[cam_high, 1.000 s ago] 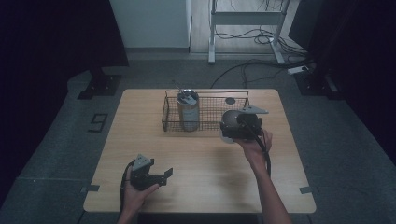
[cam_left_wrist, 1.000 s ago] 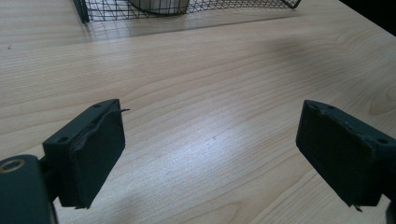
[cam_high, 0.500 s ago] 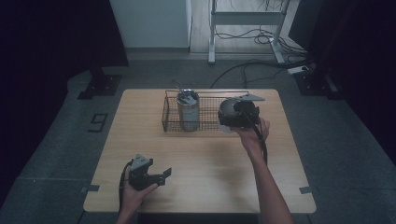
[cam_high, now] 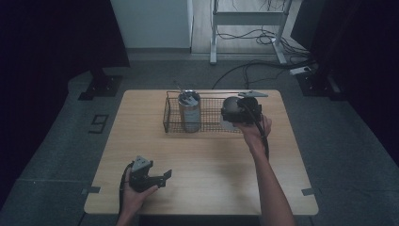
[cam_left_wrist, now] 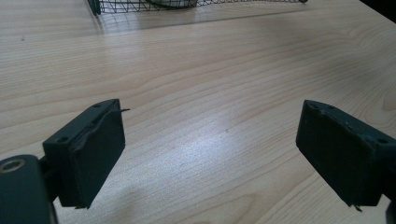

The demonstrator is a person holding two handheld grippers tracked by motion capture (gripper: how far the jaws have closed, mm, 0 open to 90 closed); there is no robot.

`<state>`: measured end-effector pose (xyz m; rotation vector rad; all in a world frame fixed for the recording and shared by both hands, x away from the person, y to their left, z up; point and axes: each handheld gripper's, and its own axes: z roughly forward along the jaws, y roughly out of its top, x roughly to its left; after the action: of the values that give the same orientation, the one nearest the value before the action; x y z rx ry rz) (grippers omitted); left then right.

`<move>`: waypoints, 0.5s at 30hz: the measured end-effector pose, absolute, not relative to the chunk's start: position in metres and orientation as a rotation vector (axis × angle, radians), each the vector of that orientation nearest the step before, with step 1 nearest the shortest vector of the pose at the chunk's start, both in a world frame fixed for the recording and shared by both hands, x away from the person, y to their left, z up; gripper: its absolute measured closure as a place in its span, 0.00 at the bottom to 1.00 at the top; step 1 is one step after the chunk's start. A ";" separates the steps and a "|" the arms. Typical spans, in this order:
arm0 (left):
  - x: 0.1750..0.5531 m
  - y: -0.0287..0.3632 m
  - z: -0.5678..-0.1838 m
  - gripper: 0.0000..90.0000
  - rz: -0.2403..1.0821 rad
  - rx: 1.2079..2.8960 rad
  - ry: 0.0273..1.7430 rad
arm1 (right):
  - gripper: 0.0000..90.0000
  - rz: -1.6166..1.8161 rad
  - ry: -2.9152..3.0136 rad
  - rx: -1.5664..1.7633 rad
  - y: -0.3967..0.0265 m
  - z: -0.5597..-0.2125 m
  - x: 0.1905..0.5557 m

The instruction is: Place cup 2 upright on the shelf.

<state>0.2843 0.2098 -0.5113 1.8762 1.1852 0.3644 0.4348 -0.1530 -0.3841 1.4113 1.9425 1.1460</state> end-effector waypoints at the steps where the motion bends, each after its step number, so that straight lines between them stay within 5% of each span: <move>1: 0.284 0.210 -0.511 0.09 0.365 1.876 1.185 | 0.07 1.146 1.941 1.413 -0.153 -0.385 0.436; 15: 0.284 0.206 -0.515 0.09 0.370 1.889 1.181 | 0.07 1.131 1.945 1.419 -0.151 -0.381 0.457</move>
<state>0.2844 0.2065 -0.5147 1.8890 1.1811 0.3704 0.4570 -0.1515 -0.3807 1.4193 1.9455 1.1308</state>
